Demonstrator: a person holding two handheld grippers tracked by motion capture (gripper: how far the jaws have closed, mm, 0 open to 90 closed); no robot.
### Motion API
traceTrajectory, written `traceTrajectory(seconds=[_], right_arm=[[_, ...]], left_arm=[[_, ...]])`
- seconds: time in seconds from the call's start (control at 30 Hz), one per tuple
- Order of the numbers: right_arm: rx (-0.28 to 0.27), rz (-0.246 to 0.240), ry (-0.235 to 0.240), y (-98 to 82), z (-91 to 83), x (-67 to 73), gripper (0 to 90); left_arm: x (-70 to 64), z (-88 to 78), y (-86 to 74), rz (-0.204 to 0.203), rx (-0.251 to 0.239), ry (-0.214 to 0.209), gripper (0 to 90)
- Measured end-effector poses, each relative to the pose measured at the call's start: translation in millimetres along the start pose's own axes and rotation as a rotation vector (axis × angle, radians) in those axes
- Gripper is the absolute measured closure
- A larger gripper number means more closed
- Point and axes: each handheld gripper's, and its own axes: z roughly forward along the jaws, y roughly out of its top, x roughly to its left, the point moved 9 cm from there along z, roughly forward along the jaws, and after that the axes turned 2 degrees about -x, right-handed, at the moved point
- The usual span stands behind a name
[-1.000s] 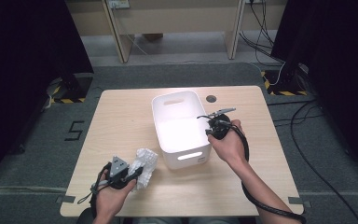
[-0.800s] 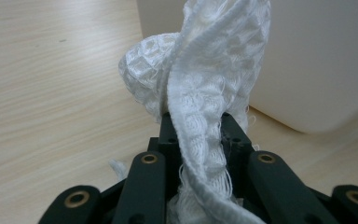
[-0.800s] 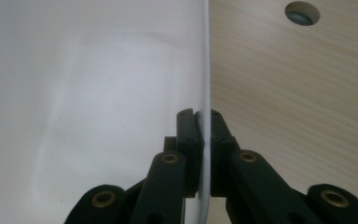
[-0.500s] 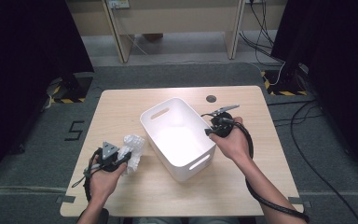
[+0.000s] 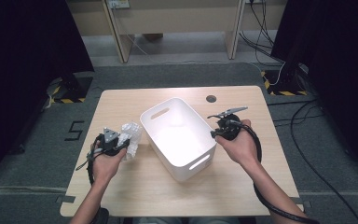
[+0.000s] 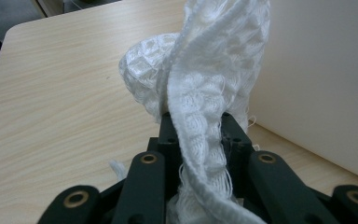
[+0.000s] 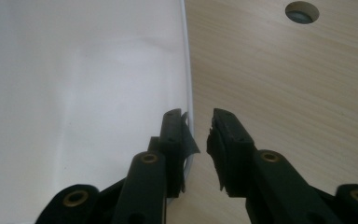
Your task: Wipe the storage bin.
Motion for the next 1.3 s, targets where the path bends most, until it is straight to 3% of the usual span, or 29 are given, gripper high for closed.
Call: traceTrajectory(seconds=[0.03, 0.2, 0.4, 0.43, 0.57, 0.7, 0.8, 0.83, 1.07, 1.3], right_arm=[[0.003, 0.002, 0.031, 0.1, 0.2, 2.9, 85.2], [0.012, -0.014, 0.035, 1.1, 0.7, 3.2, 86.2], [0.003, -0.033, 0.004, 4.1, 1.9, -9.9, 84.0], [-0.005, -0.027, -0.01, 4.4, 1.4, -12.4, 77.7], [-0.045, 0.002, 0.0, 6.0, -6.3, -11.6, 74.5], [-0.078, 0.055, 0.011, 2.0, -23.1, -15.0, 80.6], [-0.078, 0.06, 0.0, -1.0, -29.3, -16.8, 84.3], [-0.086, 0.047, -0.023, -1.6, -32.6, -20.0, 85.7], [-0.011, 0.053, -0.02, -23.9, -34.0, -24.9, 90.0], [0.051, 0.016, 0.018, -39.4, -25.7, -6.8, 90.0]], left_arm=[[-0.1, 0.0, -0.2, 0.001, 0.001, 0.0, 74.3], [1.5, 1.5, -0.2, 0.008, 0.004, 0.006, 74.2], [3.5, 8.0, 5.7, 0.015, 0.003, 0.015, 74.3], [3.6, 9.0, 7.3, 0.018, 0.003, 0.016, 74.3], [3.6, 13.7, 12.5, 0.019, 0.004, 0.018, 74.3], [0.6, 20.9, 18.2, 0.031, -0.002, 0.017, 74.4], [-1.7, 23.2, 20.0, 0.033, -0.006, 0.016, 74.4], [-2.2, 24.0, 20.7, 0.036, -0.005, 0.016, 74.4], [-0.7, 32.0, 26.6, 0.029, -0.003, 0.023, 74.5], [-0.2, 42.5, 34.3, 0.042, -0.007, 0.015, 74.5]])
